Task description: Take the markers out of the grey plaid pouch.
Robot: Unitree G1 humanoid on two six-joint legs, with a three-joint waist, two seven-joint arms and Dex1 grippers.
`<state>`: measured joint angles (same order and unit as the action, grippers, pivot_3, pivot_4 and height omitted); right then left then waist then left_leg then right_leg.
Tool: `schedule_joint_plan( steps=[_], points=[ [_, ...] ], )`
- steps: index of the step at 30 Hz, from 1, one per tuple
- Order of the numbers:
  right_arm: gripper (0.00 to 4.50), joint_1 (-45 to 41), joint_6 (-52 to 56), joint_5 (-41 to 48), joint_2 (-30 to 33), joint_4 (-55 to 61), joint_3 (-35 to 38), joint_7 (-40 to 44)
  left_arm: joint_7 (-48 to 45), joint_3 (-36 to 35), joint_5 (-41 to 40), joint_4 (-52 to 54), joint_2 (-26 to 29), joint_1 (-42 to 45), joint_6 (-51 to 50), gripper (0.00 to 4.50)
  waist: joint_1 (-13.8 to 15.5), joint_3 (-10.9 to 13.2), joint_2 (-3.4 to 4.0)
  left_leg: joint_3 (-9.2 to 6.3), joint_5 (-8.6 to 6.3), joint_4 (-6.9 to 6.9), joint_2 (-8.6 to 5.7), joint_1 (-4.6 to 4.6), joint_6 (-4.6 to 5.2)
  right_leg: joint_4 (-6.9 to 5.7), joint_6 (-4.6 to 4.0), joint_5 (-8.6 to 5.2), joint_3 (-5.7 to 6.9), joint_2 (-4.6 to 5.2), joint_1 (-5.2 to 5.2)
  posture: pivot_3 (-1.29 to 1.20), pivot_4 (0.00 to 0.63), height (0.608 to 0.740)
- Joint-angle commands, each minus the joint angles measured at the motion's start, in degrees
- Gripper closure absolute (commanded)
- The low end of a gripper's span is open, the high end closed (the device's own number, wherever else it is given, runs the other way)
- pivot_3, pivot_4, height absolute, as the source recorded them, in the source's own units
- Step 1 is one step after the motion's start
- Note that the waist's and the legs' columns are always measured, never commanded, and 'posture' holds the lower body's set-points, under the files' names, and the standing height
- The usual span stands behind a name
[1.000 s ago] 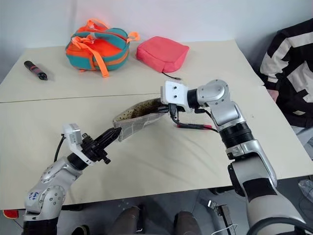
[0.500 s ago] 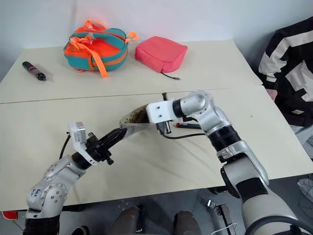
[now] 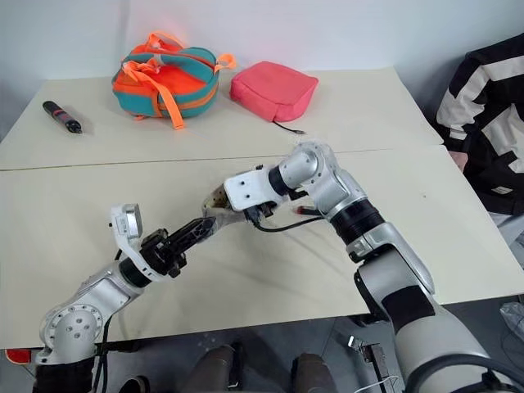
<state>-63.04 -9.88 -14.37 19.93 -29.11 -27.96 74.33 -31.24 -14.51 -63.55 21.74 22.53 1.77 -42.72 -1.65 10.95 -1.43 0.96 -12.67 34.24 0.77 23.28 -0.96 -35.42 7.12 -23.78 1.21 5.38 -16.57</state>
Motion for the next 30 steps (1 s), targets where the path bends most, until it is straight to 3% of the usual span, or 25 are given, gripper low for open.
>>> schedule_joint_plan(
  steps=[1, 7, 18, 21, 25, 30],
  points=[
    [1.95, 0.18, 1.02, 2.11, -0.22, 3.84, 0.62, 1.47, -1.65, -1.93, -4.18, 2.44, 0.71, -1.49, -0.49, 4.5, -0.12, 0.0, 0.0, 0.0, 0.0, 0.0, 0.0, 0.0, 0.0, 0.02, 0.0, 0.0, 0.0, 0.0, -0.01, 0.0, 0.15, 0.74],
    [1.95, 2.37, -0.33, 0.59, -3.92, 4.77, -1.64, -2.34, -3.04, -2.62, -6.77, 0.47, 0.43, -5.66, -1.32, 4.5, -0.29, 0.0, 0.0, 0.02, 0.0, 0.0, 0.02, -0.05, -0.03, 0.06, -0.01, 0.0, -0.03, -0.01, -0.01, 0.0, 0.15, 0.74],
    [1.95, 1.99, -7.5, -6.55, -7.54, -5.63, -4.5, -13.82, -3.72, -0.81, -3.72, 1.64, -0.24, -7.11, 0.72, 4.5, -0.14, 0.0, 0.0, 0.03, 0.0, 0.0, -0.04, -0.05, -0.05, 0.06, -0.02, -0.01, -0.04, 0.03, -0.01, 0.0, 0.15, 0.74],
    [2.53, 2.23, -7.8, -6.53, -7.18, -6.18, -4.72, -12.91, -3.72, -0.74, -3.27, 1.82, -0.3, -7.1, 1.04, 4.5, -0.17, 0.0, 0.0, 0.01, 0.01, -0.01, -0.02, -0.05, -0.07, 0.01, -0.04, -0.02, -0.03, 0.01, -0.03, 0.0, 0.15, 0.74],
    [3.78, 2.69, -6.55, -4.16, -5.65, -2.64, -3.32, -9.58, -3.67, -0.53, -2.02, 2.19, -0.07, -7.21, 1.85, 4.5, -0.15, 0.0, 0.01, 0.01, 0.01, -0.03, -0.02, -0.05, -0.06, 0.01, -0.04, -0.02, -0.03, 0.01, -0.04, 0.0, 0.15, 0.74],
    [3.92, 1.93, -1.36, 3.15, -2.71, 4.25, 2.15, -4.84, -3.49, -0.48, 3.01, 1.59, 0.02, -6.61, 5.73, 4.5, 0.06, 0.01, 0.01, -0.01, 0.0, -0.03, -0.04, -0.03, -0.05, 0.07, -0.03, -0.02, -0.01, 0.04, -0.01, 0.0, 0.15, 0.74]
  ],
)
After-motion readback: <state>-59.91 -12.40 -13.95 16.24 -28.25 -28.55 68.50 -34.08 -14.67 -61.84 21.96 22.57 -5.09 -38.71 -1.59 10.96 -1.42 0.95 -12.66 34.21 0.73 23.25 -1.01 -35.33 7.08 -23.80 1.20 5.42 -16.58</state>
